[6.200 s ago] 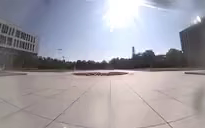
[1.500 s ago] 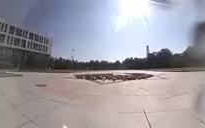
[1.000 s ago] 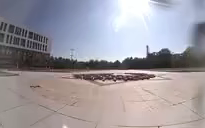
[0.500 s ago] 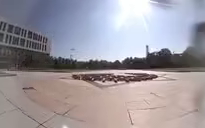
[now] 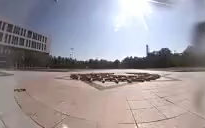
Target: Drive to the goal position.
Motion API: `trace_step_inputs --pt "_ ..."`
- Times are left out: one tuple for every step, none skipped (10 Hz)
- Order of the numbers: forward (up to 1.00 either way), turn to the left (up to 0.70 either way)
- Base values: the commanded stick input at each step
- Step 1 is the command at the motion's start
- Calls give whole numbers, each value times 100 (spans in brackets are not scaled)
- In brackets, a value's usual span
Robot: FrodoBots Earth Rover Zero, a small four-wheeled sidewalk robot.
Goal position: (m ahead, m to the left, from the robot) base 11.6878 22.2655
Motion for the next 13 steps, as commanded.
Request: trace_step_inputs --pt "70 0" --pt "70 0" --pt "70 0" --pt "70 0" --pt "70 0" --pt "70 0" --pt "70 0" --pt "70 0" --pt "70 0" --pt "70 0" --pt "70 0" --pt "70 0" --pt "70 1"
